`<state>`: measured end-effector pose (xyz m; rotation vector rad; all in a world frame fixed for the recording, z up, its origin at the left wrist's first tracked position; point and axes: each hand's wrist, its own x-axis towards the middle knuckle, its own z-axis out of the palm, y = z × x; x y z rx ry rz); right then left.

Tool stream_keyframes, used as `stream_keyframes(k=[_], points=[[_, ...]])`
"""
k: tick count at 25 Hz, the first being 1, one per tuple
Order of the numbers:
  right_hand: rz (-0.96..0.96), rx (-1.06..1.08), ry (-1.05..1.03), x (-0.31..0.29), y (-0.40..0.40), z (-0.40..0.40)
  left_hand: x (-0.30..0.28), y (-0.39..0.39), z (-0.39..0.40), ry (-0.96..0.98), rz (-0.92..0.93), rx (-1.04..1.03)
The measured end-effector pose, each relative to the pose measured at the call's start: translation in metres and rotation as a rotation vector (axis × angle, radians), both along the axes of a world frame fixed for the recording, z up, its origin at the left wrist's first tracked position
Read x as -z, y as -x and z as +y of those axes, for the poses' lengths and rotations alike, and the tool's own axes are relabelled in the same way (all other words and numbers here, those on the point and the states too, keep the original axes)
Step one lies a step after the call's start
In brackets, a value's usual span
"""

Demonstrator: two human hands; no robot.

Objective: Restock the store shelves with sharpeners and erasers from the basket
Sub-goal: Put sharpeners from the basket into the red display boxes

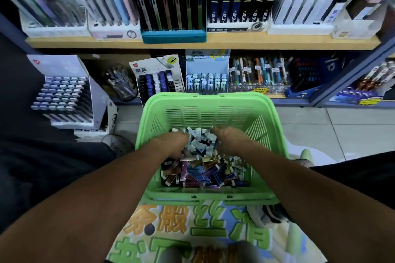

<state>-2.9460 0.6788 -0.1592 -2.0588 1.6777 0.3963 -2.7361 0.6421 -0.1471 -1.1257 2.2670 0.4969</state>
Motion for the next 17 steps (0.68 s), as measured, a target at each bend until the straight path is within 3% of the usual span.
stream_keyframes(k=[3,7,11,15,17], points=[[0.008,-0.235,-0.130,0.025,-0.012,0.005,0.025,-0.009,-0.006,-0.121,-0.121,-0.127],[0.001,-0.445,-0.147,0.056,-0.057,0.005,0.047,0.001,-0.016,-0.226,-0.061,-0.270],[0.019,-0.480,-0.143,0.064,-0.050,0.001,0.051,0.011,-0.026,-0.229,0.128,-0.349],[0.110,-0.480,-0.156,0.050,-0.021,0.005,0.048,0.022,-0.017,-0.411,0.229,-0.327],[0.182,-0.417,-0.160,0.048,-0.003,0.014,0.043,0.021,-0.015,-0.341,0.257,-0.381]])
